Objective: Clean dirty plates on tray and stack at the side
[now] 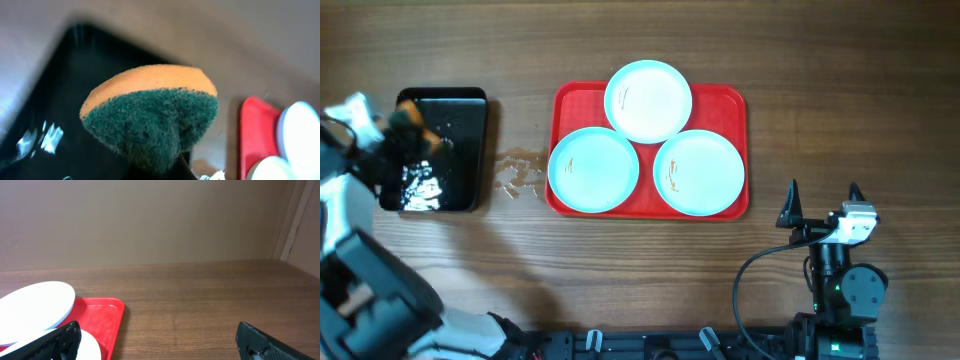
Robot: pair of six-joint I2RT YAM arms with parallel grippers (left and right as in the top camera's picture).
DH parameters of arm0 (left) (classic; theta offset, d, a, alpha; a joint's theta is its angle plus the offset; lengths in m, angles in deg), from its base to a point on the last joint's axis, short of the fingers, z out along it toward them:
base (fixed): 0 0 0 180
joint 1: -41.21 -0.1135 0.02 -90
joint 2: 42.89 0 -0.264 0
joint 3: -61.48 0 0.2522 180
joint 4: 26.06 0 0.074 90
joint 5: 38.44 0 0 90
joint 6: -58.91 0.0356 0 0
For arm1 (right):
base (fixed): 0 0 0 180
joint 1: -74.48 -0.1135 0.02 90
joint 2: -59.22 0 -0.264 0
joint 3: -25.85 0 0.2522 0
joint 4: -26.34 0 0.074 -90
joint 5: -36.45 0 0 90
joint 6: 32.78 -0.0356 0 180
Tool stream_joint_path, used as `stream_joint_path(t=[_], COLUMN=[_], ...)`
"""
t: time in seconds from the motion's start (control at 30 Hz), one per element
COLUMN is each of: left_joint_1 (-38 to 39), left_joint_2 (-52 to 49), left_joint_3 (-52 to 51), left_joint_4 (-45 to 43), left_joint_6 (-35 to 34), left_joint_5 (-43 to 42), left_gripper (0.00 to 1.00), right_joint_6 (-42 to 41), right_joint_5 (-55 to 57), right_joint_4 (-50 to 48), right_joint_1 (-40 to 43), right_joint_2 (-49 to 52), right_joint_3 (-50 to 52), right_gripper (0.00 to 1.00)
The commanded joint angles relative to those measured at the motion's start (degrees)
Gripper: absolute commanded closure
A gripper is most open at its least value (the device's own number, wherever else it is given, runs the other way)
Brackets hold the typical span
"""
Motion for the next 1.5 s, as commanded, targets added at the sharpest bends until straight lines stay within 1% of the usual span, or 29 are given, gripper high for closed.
stream_joint_path(t=[0.0, 0.07, 0.1, 0.17, 0.27, 0.3, 0.37, 0.4, 0.47, 0.53, 0.57, 0.6, 0.67, 0.7, 0.77, 0.83, 0.9, 0.97, 1.03, 1.07, 1.13, 1.2, 1.33, 1.4, 1.47], left_joint_1=[-0.31, -0.85, -1.16, -1.31, -1.22, -1.25, -1.22, -0.92, -0.31, 0.11, 0.11, 0.11, -0.13, -0.63, -1.38, -1.4, -0.96, 0.0, 1.64, 2.69, 3.65, 3.87, 3.13, 2.64, 2.45], left_joint_2=[-0.5, 1.64, 3.3, 6.36, 10.62, 11.17, 11.04, 10.45, 8.59, 6.45, 5.03, 4.35, 4.79, 6.16, 9.09, 12.07, 14.25, 14.08, 11.69, 9.38, 5.57, 2.36, 4.28, 7.52, 11.37], left_joint_3=[-0.11, 1.05, 1.86, 2.58, 2.6, 2.6, 2.4, 2.03, 0.57, -0.94, -1.27, -1.27, -1.01, -0.33, 1.14, 1.73, 1.7, 1.6, 0.52, -0.59, -1.75, -1.81, -0.83, 0.46, 1.14], left_joint_4=[-3.37, -6.08, -7.87, -10.6, -11.65, -10.62, -6.25, -3.65, -0.33, -0.13, -0.42, -0.63, -2.12, -3.5, -6.78, -11.23, -12.63, -9.7, -7.15, -6.34, -5.44, -4.85, -7.72, -10.29, -12.44], left_joint_6=[1.38, 1.01, -0.55, -3.06, -3.39, -3.39, -2.99, -1.95, 2.12, 4.55, 4.57, 4.57, 4.55, 3.89, 0.96, -2.4, -3.21, -3.1, -2.78, -0.81, 1.9, 2.25, 1.97, -1.33, -4.59], left_joint_5=[-10.21, -17.33, -20.28, -21.73, -21.18, -19.52, -12.13, -7.37, -1.25, 0.07, -0.11, -1.2, -5.92, -10.43, -16.76, -17.53, -13.53, -7.41, -0.09, 2.71, 4.09, 2.75, -7.82, -12.68, -13.51], left_gripper=[0.96, 0.96, 0.96, 0.96, 0.96, 0.96, 0.96, 0.96, 0.96, 0.96, 0.96, 0.96, 0.96, 0.96, 0.96, 0.96, 0.96, 0.96, 0.96, 0.96, 0.96, 0.96, 0.96, 0.96, 0.96], right_joint_6=[-0.52, -0.52, -0.55, -0.55, -0.55, -0.52, -0.52, -0.52, -0.55, -0.52, -0.55, -0.55, -0.52, -0.52, -0.55, -0.52, -0.55, -0.52, -0.52, -0.55, -0.55, -0.55, -0.55, -0.52, -0.55], right_joint_5=[0.0, 0.0, 0.0, 0.0, 0.0, 0.0, 0.0, 0.0, 0.0, 0.0, 0.0, 0.0, 0.0, 0.0, 0.0, 0.0, 0.0, 0.0, 0.0, 0.0, 0.0, 0.0, 0.0, 0.0, 0.0], right_joint_4=[-0.17, -0.17, -0.17, -0.17, -0.17, -0.17, -0.17, -0.17, -0.17, -0.17, -0.17, -0.17, -0.17, -0.17, -0.17, -0.17, -0.17, -0.2, -0.17, -0.17, -0.17, -0.17, -0.17, -0.17, -0.17], right_joint_1=[0.31, 0.31, 0.31, 0.31, 0.28, 0.28, 0.28, 0.28, 0.28, 0.31, 0.28, 0.28, 0.28, 0.28, 0.28, 0.28, 0.28, 0.28, 0.28, 0.28, 0.31, 0.31, 0.28, 0.31, 0.31], right_joint_2=[-0.46, -0.46, -0.46, -0.46, -0.46, -0.46, -0.46, -0.46, -0.46, -0.46, -0.46, -0.46, -0.46, -0.46, -0.46, -0.46, -0.46, -0.46, -0.46, -0.46, -0.46, -0.46, -0.46, -0.46, -0.46], right_joint_3=[0.07, 0.07, 0.07, 0.07, 0.07, 0.07, 0.07, 0.07, 0.07, 0.07, 0.07, 0.07, 0.07, 0.07, 0.07, 0.07, 0.07, 0.07, 0.07, 0.07, 0.07, 0.07, 0.07, 0.07, 0.07], right_gripper=[0.0, 0.0, 0.0, 0.0, 0.0, 0.0, 0.0, 0.0, 0.0, 0.0, 0.0, 0.0, 0.0, 0.0, 0.0, 0.0, 0.0, 0.0, 0.0, 0.01, 0.0, 0.0, 0.0, 0.0, 0.01])
